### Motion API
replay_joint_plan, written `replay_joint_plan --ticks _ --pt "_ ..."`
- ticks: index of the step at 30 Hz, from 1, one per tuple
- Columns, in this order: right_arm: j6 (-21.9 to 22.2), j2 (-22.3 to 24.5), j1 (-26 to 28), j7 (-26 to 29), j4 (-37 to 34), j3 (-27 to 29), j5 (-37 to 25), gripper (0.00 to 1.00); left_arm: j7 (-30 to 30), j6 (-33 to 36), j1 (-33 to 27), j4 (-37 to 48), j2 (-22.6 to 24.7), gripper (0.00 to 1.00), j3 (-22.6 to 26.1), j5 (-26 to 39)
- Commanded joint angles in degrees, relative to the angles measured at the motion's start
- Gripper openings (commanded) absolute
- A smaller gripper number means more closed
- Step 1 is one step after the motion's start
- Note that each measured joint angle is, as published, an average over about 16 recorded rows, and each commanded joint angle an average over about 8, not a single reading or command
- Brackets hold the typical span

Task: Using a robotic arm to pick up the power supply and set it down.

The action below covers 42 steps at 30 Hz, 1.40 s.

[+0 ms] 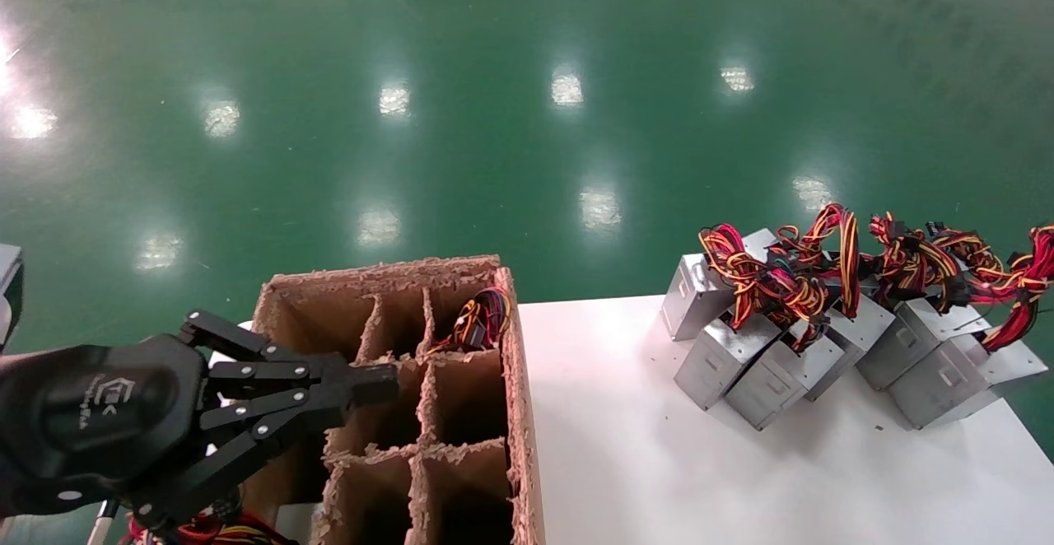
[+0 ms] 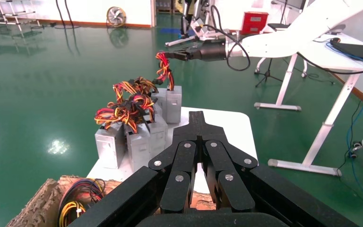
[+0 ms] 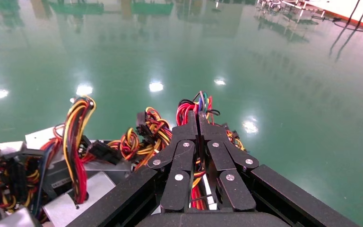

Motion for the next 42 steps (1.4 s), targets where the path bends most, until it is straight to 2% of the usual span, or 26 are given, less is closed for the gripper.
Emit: replay_joint_plan --ticks 1,4,5,6,12,13,14,26,31,38,42 --pt "0.2 -0.3 0.0 0.5 -0.6 -0.1 -0.2 0.0 0.0 0.0 0.0 0.0 0.0 0.0 0.0 0.0" --pt "0.7 -0.6 0.2 0.9 -1.1 -0.1 -0.7 0.0 0.0 0.0 0.0 0.0 0.0 0.0 0.0 0.0" --pt "0.8 -0.7 0.2 1.1 -1.2 -0.2 -0.9 0.05 0.0 0.0 0.0 0.0 0.0 0.0 0.0 0.0" --pt "1.0 -0.8 0.3 1.2 -1.3 -0.2 -1.0 0.15 0.0 0.0 0.0 0.0 0.0 0.0 0.0 0.0" --pt "2.1 -1.4 0.8 2.6 -2.0 -0.4 -2.4 0.9 0.0 0.0 0.0 0.0 0.0 0.0 0.0 0.0" --pt "2.3 -1.5 0.9 2.9 -2.1 -0.4 -2.7 0.97 0.0 0.0 0.0 0.0 0.0 0.0 0.0 0.0" --pt "2.5 -1.6 1.0 3.1 -2.2 -0.5 -3.0 1.0 0.0 0.0 0.0 0.0 0.0 0.0 0.0 0.0" --pt "4.4 -1.9 2.5 4.9 -2.5 -0.7 -6.2 1.0 0.0 0.0 0.0 0.0 0.0 0.0 0.0 0.0" --pt "3.8 -1.5 4.0 5.0 -1.0 -0.2 -8.2 1.0 0.0 0.0 0.0 0.0 0.0 0.0 0.0 0.0" --pt "3.0 -0.1 7.0 5.5 3.6 0.5 -14.2 1.0 0.0 0.0 0.0 0.0 0.0 0.0 0.0 0.0" --pt "1.9 -0.4 7.5 8.4 4.5 2.6 -19.0 1.0 0.0 0.0 0.0 0.0 0.0 0.0 0.0 0.0"
